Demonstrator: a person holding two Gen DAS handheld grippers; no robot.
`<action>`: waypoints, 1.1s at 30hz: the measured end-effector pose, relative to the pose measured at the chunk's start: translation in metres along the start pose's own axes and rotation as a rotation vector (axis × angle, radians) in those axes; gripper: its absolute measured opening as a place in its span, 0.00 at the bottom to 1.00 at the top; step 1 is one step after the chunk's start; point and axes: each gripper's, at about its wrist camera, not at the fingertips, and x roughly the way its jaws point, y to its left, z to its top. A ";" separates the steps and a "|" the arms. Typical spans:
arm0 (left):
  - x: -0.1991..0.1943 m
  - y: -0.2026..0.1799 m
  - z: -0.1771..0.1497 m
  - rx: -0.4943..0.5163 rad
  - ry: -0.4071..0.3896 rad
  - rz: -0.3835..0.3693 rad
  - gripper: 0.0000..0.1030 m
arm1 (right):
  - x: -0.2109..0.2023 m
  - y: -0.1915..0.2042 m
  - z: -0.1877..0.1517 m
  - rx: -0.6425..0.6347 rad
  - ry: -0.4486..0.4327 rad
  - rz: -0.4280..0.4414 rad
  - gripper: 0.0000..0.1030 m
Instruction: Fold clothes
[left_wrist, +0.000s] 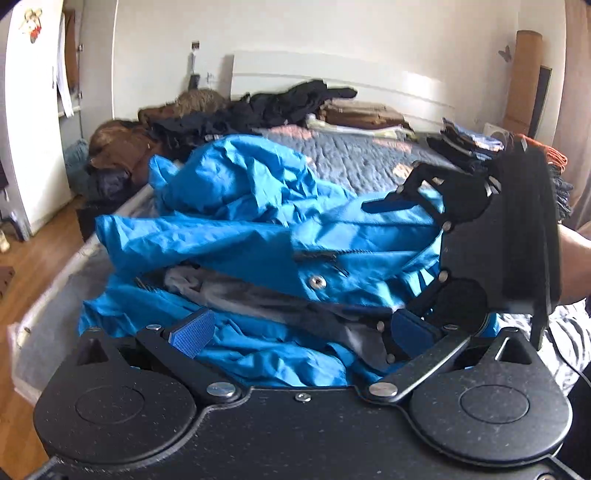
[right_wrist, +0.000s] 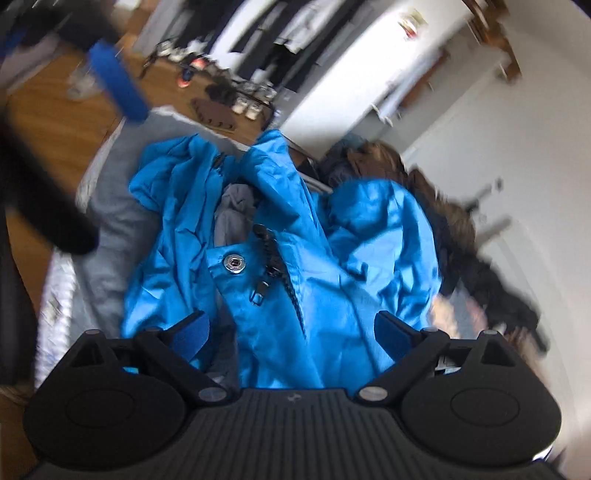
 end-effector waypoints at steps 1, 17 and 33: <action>-0.001 0.002 0.000 -0.005 -0.006 0.001 1.00 | 0.004 0.001 0.000 -0.021 0.001 0.004 0.94; 0.004 0.012 0.000 -0.061 0.035 -0.002 1.00 | 0.029 -0.035 0.000 0.208 0.002 0.109 0.29; 0.003 0.012 0.001 -0.058 0.040 -0.002 1.00 | 0.048 -0.048 0.002 0.333 0.102 0.131 0.17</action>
